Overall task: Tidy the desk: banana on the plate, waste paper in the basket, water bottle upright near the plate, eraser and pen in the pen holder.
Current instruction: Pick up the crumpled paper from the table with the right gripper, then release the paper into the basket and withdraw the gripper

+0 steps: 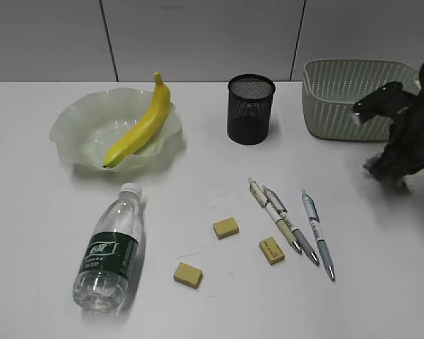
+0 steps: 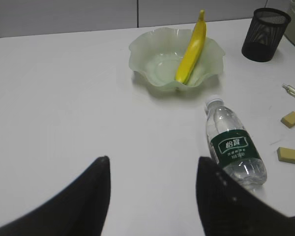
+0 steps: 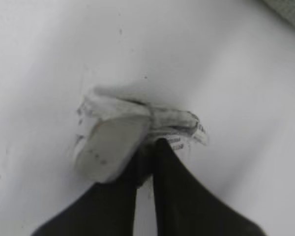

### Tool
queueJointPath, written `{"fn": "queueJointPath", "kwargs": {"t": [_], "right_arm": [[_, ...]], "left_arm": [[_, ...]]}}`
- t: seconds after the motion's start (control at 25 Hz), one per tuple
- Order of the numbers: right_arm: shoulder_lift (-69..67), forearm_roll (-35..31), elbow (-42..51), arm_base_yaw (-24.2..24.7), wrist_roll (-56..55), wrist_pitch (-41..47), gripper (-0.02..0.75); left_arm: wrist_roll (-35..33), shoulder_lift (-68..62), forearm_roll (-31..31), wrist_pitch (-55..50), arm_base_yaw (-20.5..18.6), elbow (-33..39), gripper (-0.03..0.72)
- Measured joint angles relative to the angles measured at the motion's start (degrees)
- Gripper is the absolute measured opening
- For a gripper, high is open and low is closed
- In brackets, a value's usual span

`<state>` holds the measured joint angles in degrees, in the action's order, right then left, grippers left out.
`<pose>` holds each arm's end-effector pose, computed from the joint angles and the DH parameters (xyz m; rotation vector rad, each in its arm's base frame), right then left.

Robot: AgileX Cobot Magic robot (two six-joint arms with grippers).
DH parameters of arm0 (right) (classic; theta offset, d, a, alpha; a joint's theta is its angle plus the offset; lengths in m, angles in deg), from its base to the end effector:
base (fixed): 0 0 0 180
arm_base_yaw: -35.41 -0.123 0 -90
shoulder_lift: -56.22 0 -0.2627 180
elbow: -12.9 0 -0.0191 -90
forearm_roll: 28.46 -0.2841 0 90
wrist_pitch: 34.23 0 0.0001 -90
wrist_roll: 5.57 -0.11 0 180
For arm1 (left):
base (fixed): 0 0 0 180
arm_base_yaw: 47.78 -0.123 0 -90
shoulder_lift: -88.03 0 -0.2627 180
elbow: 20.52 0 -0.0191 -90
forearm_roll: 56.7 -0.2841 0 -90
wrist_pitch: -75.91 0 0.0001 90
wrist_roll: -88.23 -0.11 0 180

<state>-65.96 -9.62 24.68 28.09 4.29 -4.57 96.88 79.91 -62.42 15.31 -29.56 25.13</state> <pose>0.3897 0.0323 0.0584 -0.7913 2.7363 -0.2994 0.0578 -0.0090 0.2983 0.1595 1.9906 -0.1839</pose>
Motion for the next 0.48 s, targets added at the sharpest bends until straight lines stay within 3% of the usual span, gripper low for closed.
{"fn": "queueJointPath", "kwargs": {"t": [0.08, 0.24, 0.48], "right_arm": [[2.87, -4.11, -0.04, 0.07, 0.07, 0.87, 0.02], [13.89, -12.22, -0.14, 0.07, 0.63, -2.62, 0.013], [14.25, -12.42, -8.74, 0.61, 1.01, -12.1, 0.013]], "left_arm": [[0.0, 0.0, 0.0, 0.0, 0.0, 0.0, 0.407], [0.0, 0.0, 0.0, 0.0, 0.0, 0.0, 0.391], [0.0, 0.0, 0.0, 0.0, 0.0, 0.0, 0.381]]}}
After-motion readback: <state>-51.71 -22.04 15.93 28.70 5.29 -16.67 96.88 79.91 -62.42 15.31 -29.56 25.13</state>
